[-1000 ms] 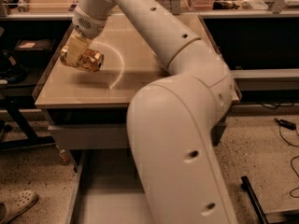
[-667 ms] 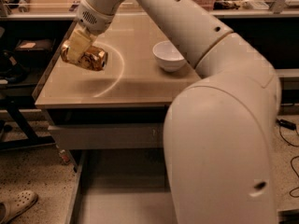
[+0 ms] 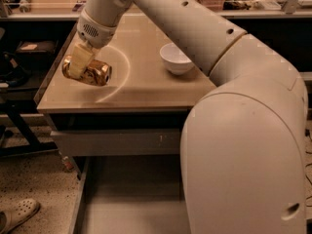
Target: Place orange can into middle drawer
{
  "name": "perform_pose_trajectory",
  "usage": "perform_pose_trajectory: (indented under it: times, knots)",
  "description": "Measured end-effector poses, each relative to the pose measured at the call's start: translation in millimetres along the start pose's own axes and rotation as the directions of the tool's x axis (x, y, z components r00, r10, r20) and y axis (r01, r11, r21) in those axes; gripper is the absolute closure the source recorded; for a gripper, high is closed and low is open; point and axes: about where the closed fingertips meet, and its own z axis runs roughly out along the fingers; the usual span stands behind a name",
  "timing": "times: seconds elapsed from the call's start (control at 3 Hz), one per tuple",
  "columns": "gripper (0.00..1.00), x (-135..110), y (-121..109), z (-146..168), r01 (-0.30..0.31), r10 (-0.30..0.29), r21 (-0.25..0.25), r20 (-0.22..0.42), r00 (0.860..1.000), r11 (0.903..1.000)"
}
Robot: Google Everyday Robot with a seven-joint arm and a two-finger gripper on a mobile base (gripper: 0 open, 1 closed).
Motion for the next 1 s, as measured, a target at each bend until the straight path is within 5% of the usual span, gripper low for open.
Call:
perform_pose_trajectory:
  times: [0.33, 1.0]
  knots:
    - [1.00, 13, 26, -1, -0.047, 0.047, -0.005, -0.005, 0.999, 0.9989]
    - [1.00, 64, 116, 10, -0.227, 0.226, -0.026, -0.006, 0.974, 0.9737]
